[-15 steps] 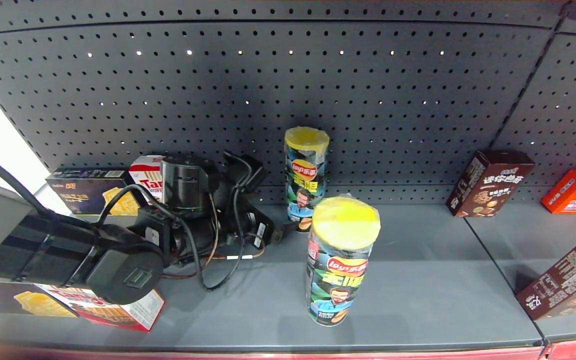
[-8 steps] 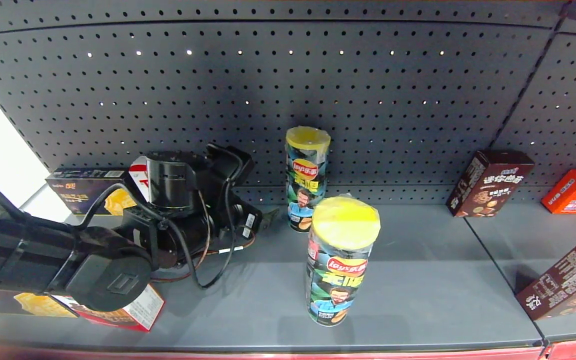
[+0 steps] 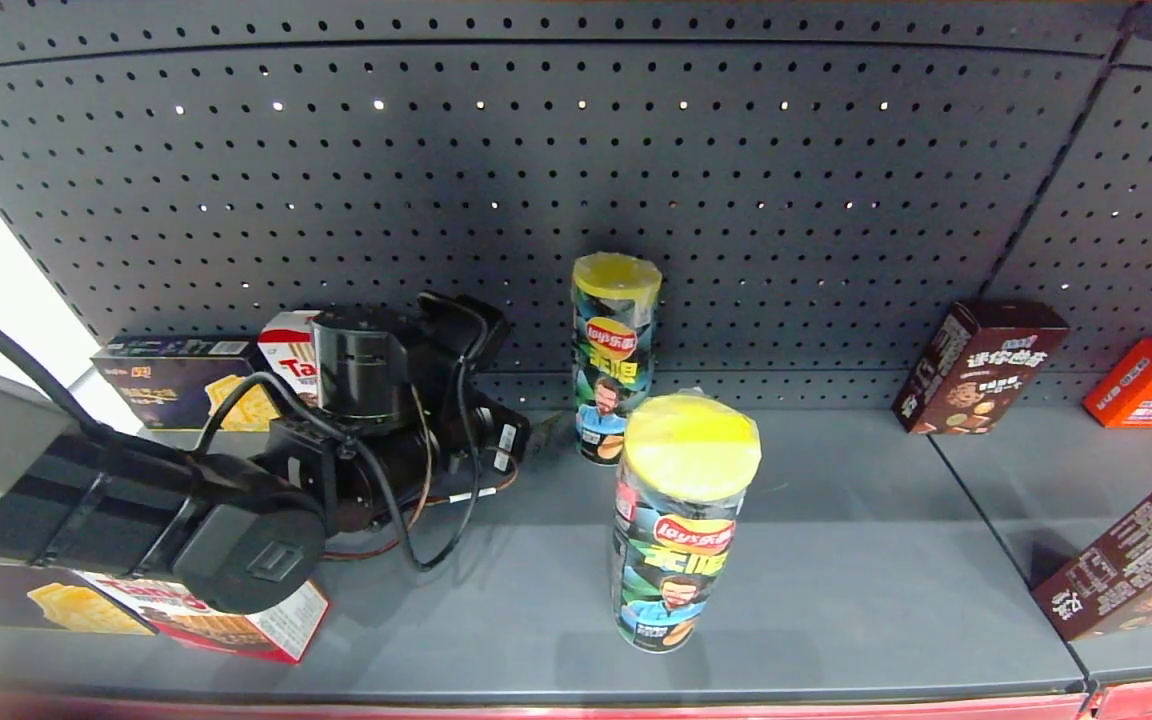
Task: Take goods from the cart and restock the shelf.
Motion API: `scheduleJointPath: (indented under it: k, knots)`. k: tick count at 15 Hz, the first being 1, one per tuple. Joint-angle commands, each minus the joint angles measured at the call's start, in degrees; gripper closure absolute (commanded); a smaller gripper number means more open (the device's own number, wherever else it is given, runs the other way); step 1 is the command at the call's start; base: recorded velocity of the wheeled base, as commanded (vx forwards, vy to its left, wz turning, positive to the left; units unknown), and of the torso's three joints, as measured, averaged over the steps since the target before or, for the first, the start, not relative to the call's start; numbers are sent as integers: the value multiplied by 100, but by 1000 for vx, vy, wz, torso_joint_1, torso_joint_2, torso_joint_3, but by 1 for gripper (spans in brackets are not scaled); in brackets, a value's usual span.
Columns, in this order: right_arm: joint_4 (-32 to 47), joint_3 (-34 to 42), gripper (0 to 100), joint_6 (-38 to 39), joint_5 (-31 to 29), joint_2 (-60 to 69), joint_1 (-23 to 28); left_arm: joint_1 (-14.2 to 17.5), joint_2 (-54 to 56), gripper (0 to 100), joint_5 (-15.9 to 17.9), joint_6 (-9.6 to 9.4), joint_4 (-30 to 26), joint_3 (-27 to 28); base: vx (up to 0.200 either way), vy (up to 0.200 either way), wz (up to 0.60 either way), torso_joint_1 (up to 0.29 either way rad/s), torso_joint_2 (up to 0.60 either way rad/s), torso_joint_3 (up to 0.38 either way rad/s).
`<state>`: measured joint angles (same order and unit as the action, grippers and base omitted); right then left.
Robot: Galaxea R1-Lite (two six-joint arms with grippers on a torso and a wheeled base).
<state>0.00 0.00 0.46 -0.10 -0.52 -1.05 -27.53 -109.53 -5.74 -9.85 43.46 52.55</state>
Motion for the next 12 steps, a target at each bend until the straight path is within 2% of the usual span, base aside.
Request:
scheduleJointPath:
  k: [1,12]
  knots:
    - [0,0,0,-2,1,0,-9,-16,-244,0,-15,1,40,0,0,0,0,0,0,0]
    - [0,0,0,-2,1,-9,-9,-25,-675,0,-111,1,93,308,0,0,0,0,0,0]
